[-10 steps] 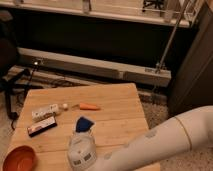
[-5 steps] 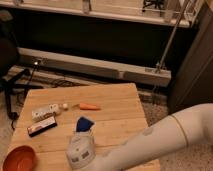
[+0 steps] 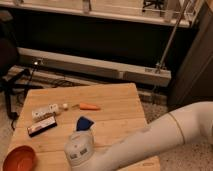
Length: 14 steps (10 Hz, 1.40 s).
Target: Place the white sponge in the ceramic cup
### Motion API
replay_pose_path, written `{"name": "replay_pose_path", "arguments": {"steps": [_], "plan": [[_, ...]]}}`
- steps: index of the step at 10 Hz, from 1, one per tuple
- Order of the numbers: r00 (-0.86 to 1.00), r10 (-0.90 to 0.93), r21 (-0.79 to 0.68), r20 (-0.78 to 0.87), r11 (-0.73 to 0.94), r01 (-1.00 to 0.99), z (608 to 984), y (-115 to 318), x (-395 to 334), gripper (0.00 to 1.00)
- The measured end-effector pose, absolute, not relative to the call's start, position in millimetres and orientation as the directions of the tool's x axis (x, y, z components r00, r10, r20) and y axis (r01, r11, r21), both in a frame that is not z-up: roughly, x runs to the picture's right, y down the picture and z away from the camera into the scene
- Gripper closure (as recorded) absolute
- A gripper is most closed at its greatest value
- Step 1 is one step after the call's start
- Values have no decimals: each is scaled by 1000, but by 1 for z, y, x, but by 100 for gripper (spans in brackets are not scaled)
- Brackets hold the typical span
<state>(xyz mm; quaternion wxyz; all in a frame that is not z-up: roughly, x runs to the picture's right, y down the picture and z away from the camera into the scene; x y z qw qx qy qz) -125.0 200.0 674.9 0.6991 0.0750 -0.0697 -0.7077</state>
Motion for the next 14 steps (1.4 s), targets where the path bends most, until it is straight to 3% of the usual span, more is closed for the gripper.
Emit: {"name": "replay_pose_path", "arguments": {"steps": [12,14], "plan": [[-26,-999,172,44,-18,985,694,209,-125,100],[-21,-999,165,47,-13,986,695,209,-125,88]]}}
